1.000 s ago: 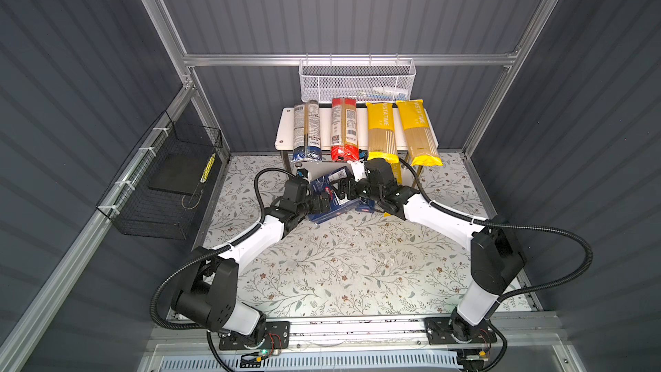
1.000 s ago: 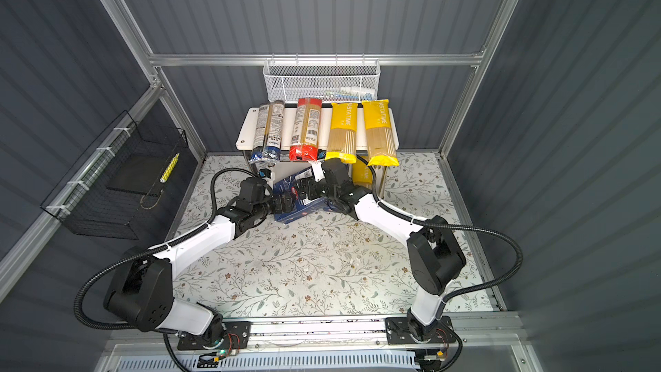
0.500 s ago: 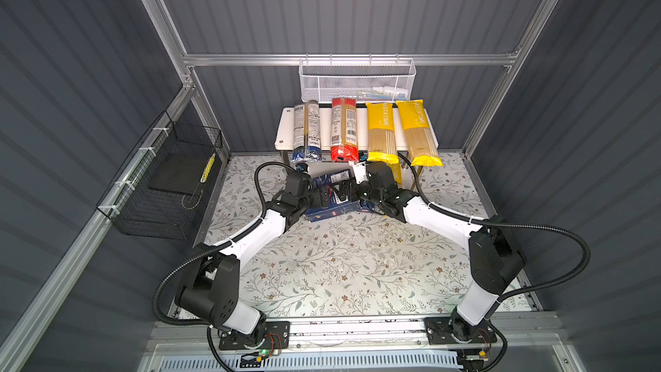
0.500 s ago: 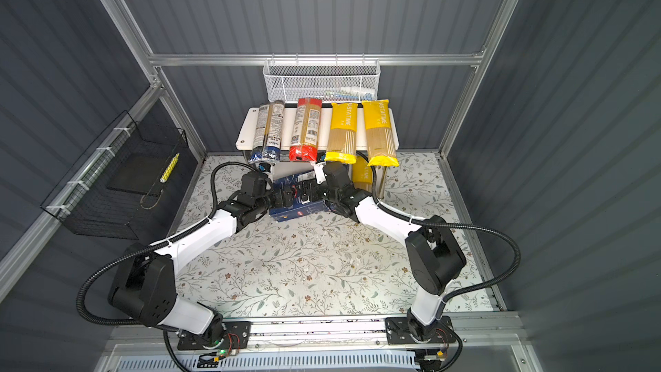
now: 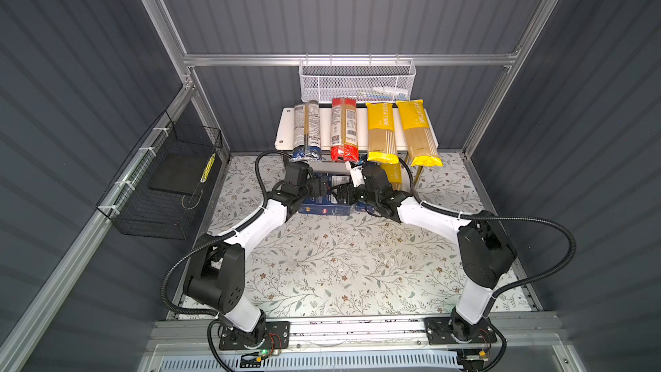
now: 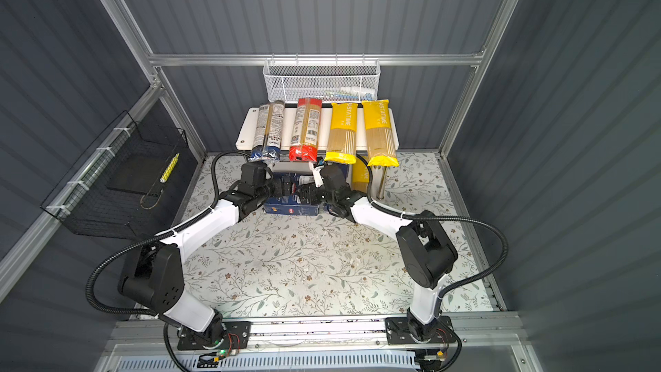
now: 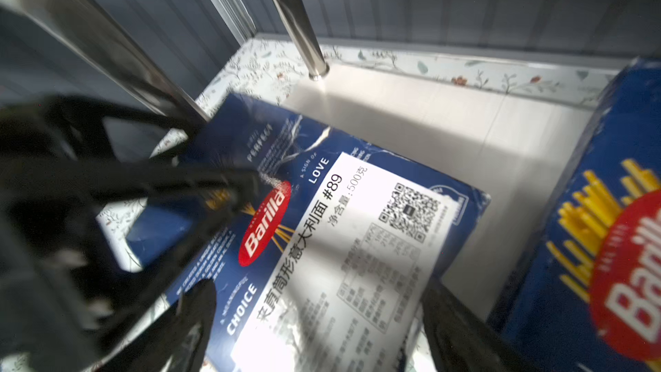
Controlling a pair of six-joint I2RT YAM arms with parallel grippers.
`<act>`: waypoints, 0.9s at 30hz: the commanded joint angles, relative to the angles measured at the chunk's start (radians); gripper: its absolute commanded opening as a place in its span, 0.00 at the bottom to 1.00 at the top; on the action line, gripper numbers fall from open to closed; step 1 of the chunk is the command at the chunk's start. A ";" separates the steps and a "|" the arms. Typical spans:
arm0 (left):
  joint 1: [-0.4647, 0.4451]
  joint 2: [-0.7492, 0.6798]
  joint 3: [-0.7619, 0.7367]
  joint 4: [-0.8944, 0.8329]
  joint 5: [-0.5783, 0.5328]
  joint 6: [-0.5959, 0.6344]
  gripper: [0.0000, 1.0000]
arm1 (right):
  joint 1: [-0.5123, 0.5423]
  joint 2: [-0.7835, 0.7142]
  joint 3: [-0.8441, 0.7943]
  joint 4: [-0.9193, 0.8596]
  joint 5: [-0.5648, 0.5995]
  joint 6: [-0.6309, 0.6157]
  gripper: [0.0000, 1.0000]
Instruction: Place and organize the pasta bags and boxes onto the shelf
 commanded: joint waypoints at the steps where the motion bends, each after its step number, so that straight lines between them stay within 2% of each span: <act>1: -0.012 0.011 0.074 0.090 0.072 0.048 0.99 | 0.022 0.003 0.050 0.062 -0.058 -0.010 0.91; 8: 0.003 0.047 0.069 0.080 0.078 0.047 0.99 | 0.007 0.001 0.049 0.031 -0.032 0.007 0.93; 17: 0.005 -0.010 -0.002 0.022 0.081 0.014 0.99 | -0.009 -0.025 0.013 -0.013 -0.018 0.015 0.95; 23: 0.005 -0.103 -0.055 -0.142 0.045 -0.051 0.99 | -0.008 -0.023 0.002 -0.035 -0.050 0.041 0.95; 27: 0.005 -0.234 -0.147 -0.235 0.028 -0.100 0.99 | -0.009 -0.069 -0.027 -0.105 -0.060 0.020 0.95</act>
